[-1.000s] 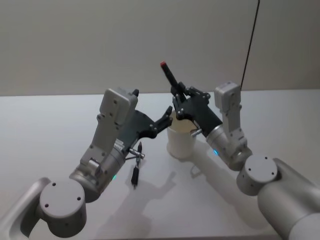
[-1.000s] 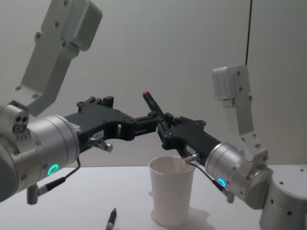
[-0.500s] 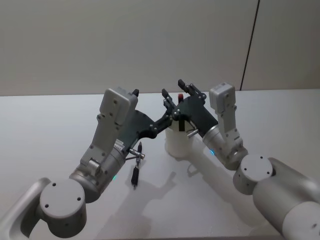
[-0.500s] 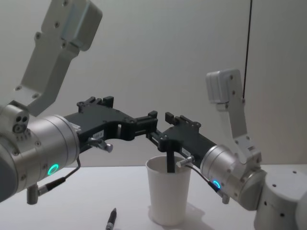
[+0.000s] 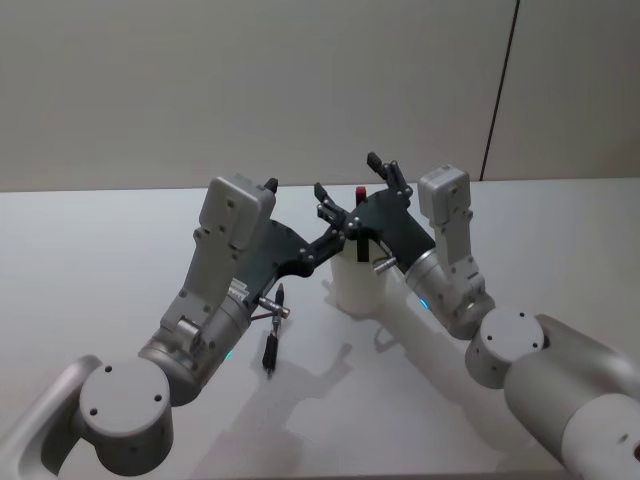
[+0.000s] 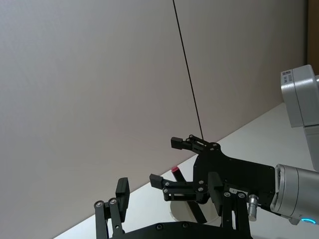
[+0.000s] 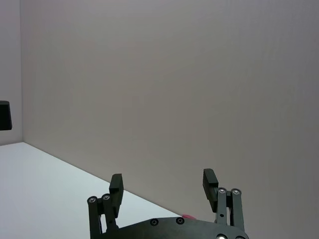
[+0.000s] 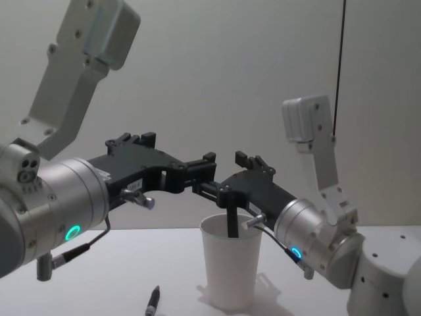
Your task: Place the pen into the pen holder.
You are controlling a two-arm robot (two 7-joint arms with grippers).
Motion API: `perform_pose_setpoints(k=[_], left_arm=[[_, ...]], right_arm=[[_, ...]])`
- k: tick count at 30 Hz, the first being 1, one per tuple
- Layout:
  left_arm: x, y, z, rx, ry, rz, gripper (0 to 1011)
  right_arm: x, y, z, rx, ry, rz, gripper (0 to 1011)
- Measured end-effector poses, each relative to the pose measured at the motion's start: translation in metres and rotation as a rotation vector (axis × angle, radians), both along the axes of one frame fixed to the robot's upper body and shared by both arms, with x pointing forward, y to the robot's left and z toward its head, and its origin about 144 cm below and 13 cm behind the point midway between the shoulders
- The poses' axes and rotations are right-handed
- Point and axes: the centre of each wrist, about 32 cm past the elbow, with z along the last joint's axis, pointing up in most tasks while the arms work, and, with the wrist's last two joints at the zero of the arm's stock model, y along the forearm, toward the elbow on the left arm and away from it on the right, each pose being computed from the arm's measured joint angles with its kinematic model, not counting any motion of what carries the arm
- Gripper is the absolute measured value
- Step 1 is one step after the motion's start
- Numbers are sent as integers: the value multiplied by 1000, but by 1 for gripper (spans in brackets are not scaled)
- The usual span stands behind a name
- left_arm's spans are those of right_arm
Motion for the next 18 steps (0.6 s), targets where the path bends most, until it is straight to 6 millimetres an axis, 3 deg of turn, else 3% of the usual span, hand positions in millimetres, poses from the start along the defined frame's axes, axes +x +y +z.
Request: perform_pose_setpoints(k=[18], left_arm=[[0, 0, 0, 0, 0, 0, 1003]], right_arm=[[4, 2, 10, 24, 2, -20, 1001]])
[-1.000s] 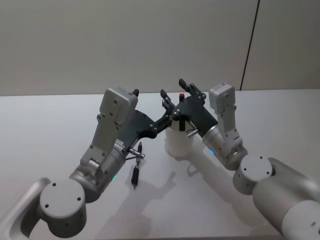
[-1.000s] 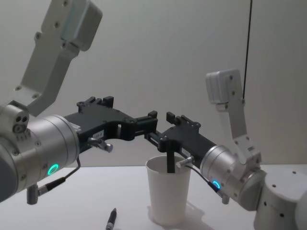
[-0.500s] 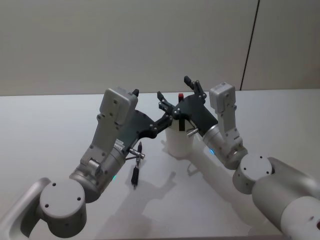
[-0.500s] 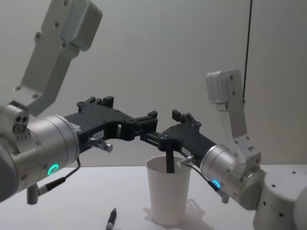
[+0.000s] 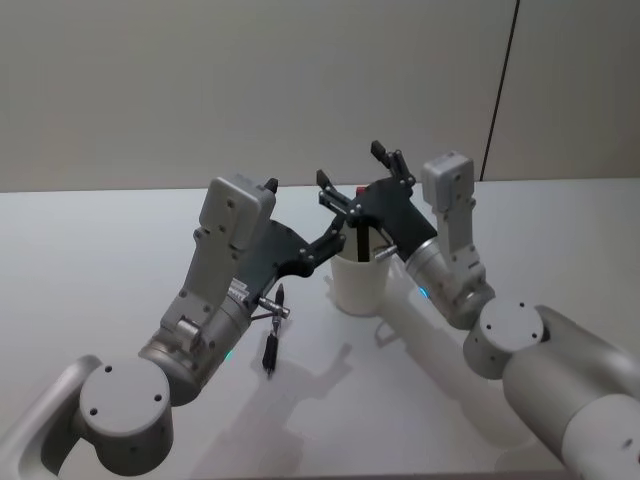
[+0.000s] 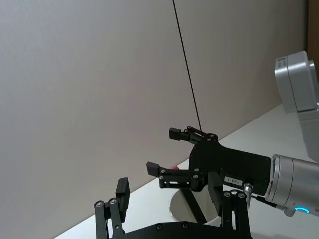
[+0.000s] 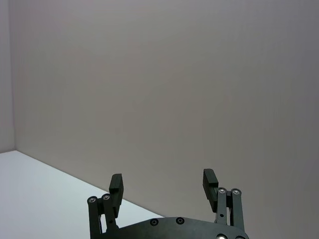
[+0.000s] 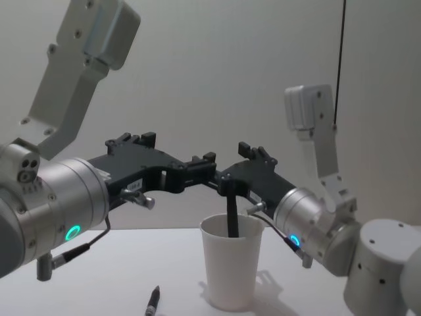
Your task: Place the pen into the pen holder.
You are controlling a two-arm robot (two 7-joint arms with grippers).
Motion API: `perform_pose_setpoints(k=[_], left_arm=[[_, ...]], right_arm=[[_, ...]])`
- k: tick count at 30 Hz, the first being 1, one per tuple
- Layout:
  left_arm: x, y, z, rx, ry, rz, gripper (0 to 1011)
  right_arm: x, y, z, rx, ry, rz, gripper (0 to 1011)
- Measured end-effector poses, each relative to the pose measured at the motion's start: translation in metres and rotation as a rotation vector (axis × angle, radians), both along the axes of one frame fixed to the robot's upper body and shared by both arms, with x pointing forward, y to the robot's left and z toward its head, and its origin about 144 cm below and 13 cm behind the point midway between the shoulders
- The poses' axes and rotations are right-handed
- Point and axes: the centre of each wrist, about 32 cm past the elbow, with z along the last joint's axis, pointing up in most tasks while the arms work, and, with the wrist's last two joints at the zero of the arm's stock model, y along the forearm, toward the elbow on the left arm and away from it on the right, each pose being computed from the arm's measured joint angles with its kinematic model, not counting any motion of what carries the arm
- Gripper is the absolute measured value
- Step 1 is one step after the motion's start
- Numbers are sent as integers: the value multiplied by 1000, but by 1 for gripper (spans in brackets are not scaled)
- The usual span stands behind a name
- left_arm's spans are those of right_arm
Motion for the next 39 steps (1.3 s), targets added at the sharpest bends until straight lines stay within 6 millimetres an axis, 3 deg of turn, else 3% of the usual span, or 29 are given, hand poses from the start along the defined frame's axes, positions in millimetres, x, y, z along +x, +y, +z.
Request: perform_pose_setpoints(k=[18, 27, 39], left_arm=[[0, 0, 0, 0, 0, 0, 1003], [0, 0, 0, 0, 0, 0, 1003], [0, 0, 0, 0, 0, 0, 1003]], right_arm=[[-8, 0, 43, -23, 94, -78, 1001], [-25, -11, 66, -25, 134, -121, 1002], [-50, -29, 73, 7, 175, -190, 1002]])
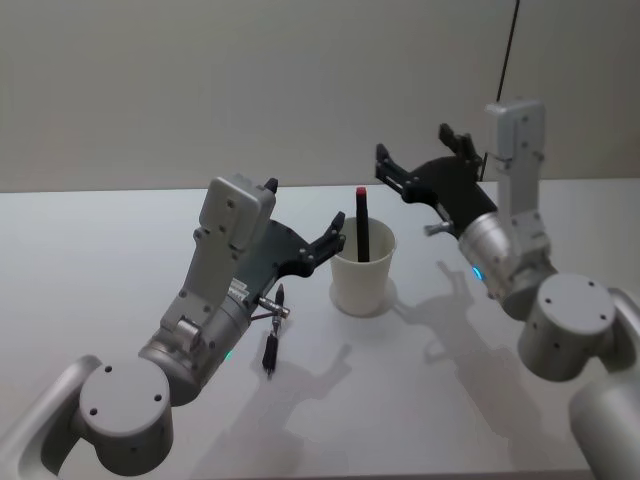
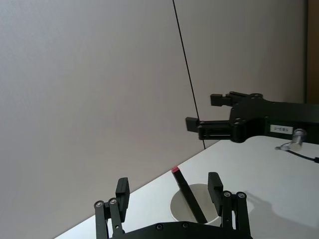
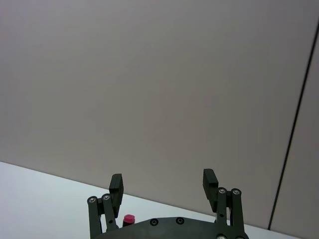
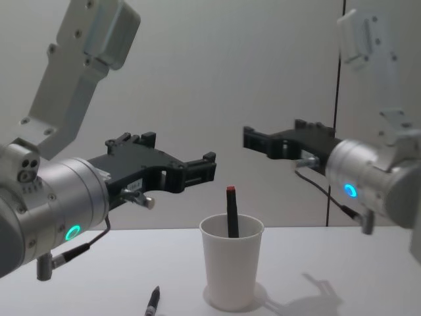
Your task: Place the pen into the pen holder.
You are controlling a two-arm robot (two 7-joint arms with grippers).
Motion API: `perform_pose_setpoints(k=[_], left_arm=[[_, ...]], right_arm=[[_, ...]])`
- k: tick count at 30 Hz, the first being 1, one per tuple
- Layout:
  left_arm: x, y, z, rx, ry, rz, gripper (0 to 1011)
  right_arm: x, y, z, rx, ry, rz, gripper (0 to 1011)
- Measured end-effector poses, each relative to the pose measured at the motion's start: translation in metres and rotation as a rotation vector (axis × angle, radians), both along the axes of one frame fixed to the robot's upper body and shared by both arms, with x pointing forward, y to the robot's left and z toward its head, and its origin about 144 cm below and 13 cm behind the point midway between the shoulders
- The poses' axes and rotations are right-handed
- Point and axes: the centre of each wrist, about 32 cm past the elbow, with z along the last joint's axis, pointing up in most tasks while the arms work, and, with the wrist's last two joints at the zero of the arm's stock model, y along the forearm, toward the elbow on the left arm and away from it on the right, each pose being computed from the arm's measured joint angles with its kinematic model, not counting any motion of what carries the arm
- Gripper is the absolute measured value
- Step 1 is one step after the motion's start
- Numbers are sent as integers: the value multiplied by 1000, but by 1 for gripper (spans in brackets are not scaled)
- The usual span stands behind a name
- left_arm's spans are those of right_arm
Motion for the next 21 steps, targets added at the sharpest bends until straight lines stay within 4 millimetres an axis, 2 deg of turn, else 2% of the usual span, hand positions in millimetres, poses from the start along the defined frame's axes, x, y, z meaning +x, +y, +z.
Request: perform_pose_setpoints(k=[21], left_arm=[[0, 0, 0, 0, 0, 0, 1003]], right_arm=[[-50, -36, -10, 80, 57, -116, 1002]])
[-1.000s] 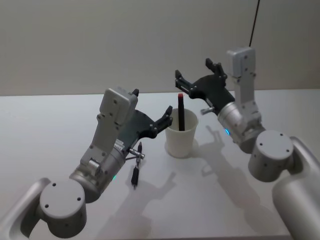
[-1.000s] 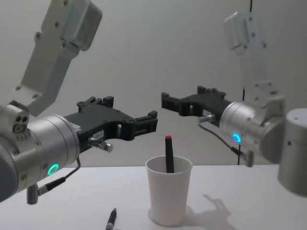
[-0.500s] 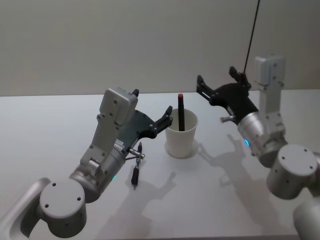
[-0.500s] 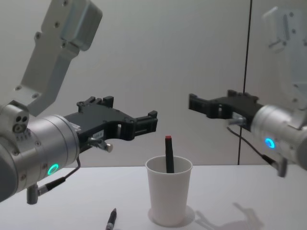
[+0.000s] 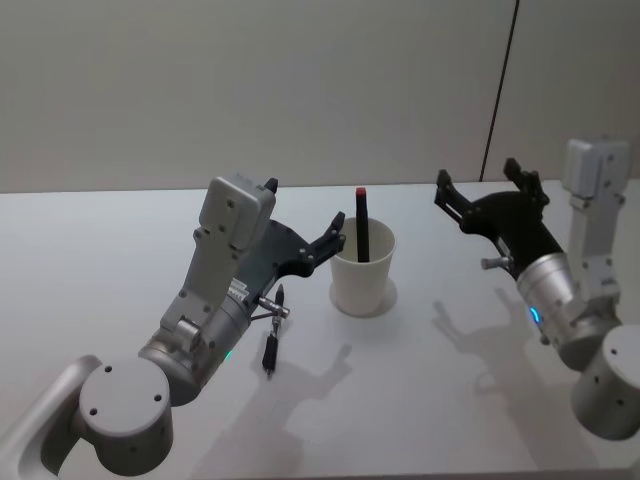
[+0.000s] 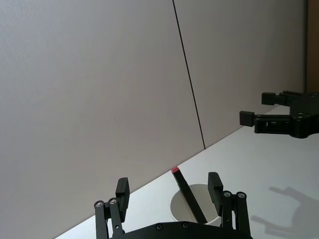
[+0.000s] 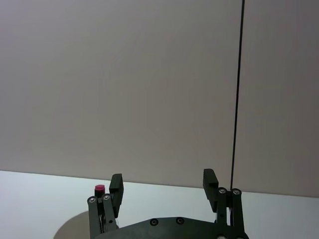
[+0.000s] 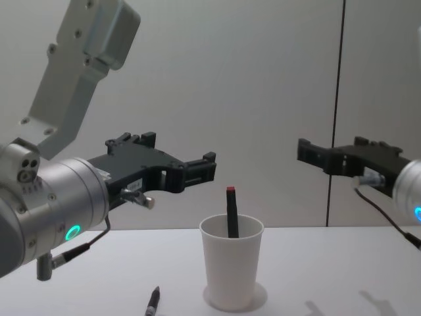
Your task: Place the pen into the pen holder.
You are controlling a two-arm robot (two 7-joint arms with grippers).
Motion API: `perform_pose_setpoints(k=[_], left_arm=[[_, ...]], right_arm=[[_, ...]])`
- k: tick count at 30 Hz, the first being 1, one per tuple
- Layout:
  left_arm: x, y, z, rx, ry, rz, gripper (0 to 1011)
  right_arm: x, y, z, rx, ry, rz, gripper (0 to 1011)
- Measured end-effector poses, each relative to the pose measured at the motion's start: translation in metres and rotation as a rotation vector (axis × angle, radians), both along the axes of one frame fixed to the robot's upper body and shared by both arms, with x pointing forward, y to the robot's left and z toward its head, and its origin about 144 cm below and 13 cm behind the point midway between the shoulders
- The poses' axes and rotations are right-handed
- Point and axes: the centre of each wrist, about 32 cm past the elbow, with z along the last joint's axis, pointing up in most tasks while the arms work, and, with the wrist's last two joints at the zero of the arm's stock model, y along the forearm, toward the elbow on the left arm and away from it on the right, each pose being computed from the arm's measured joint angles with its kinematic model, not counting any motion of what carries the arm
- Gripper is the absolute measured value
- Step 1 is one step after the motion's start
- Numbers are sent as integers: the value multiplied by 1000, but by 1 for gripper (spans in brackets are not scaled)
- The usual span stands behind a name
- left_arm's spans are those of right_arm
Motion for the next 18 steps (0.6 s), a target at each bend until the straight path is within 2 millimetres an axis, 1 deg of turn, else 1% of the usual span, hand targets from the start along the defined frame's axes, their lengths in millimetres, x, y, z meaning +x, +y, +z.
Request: perform_pose_setpoints(k=[11, 18], left_arm=[[0, 0, 0, -2, 3, 1, 1003], [-1, 2, -2, -23, 48, 16, 1003]], right_arm=[[-11, -9, -2, 14, 17, -22, 1002], [-15, -12, -3, 19, 22, -30, 1002]])
